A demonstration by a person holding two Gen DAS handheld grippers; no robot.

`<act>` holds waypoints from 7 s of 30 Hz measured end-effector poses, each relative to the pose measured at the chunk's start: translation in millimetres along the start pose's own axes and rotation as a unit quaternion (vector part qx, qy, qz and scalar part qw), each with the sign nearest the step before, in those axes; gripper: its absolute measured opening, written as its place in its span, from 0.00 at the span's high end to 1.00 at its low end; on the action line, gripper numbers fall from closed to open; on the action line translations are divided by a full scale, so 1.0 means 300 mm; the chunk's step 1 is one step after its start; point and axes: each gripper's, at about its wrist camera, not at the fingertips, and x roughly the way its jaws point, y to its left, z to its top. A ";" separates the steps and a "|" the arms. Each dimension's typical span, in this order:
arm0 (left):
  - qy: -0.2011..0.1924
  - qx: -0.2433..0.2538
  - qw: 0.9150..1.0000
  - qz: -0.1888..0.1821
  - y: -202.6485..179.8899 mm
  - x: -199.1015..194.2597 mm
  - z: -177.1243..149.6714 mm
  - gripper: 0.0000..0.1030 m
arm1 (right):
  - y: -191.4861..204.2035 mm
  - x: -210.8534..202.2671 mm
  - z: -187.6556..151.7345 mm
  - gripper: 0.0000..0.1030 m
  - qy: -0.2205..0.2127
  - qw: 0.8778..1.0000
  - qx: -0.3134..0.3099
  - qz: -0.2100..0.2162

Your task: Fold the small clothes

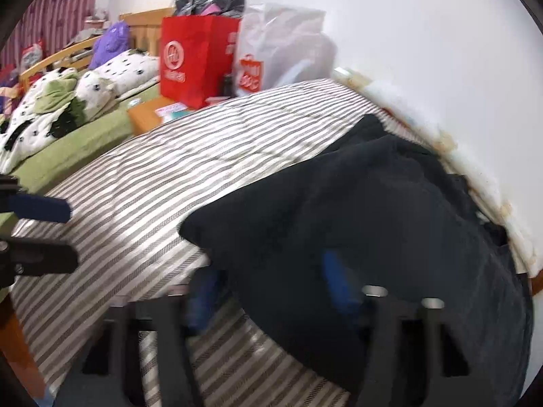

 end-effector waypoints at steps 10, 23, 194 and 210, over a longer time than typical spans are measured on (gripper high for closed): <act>-0.001 0.034 0.999 0.008 -0.126 0.040 0.041 0.52 | -0.380 -0.255 -0.003 0.85 -0.130 0.971 0.193 0.049; 0.012 0.109 0.993 -0.044 -0.467 0.166 0.073 0.52 | -0.910 -0.387 -0.513 0.85 -0.148 0.893 0.425 0.007; 0.024 0.162 0.984 -0.068 -0.869 0.495 0.441 0.51 | -1.487 -0.005 -0.259 0.51 0.018 0.930 0.366 -0.023; 0.017 0.145 0.988 -0.044 -0.872 0.406 0.308 0.51 | -1.331 -0.102 -0.553 0.95 -0.046 0.896 0.435 0.077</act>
